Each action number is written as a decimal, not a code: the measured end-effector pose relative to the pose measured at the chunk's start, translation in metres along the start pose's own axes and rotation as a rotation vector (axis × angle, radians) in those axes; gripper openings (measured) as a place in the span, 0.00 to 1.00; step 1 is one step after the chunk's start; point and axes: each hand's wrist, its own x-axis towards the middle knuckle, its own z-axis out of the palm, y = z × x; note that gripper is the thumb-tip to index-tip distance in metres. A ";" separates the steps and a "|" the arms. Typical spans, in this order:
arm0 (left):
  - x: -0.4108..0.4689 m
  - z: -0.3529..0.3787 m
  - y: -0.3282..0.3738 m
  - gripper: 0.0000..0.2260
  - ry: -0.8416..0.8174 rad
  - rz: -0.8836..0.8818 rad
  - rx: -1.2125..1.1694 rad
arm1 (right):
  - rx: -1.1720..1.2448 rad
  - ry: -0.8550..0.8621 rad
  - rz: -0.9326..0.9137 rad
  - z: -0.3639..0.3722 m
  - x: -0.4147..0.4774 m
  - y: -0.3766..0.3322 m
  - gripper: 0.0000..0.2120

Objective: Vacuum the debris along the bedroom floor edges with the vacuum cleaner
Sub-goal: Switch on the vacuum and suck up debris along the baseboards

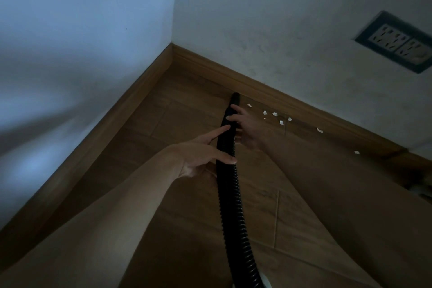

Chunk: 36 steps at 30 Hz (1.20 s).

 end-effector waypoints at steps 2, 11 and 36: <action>0.002 -0.001 0.001 0.41 -0.009 0.003 0.009 | 0.013 -0.001 -0.004 -0.001 0.000 0.002 0.26; 0.009 0.006 0.003 0.40 -0.081 -0.045 0.119 | 0.109 0.045 -0.019 -0.022 -0.009 0.019 0.27; -0.013 -0.004 0.001 0.40 -0.007 -0.012 0.086 | 0.119 -0.009 -0.034 0.007 -0.013 0.011 0.26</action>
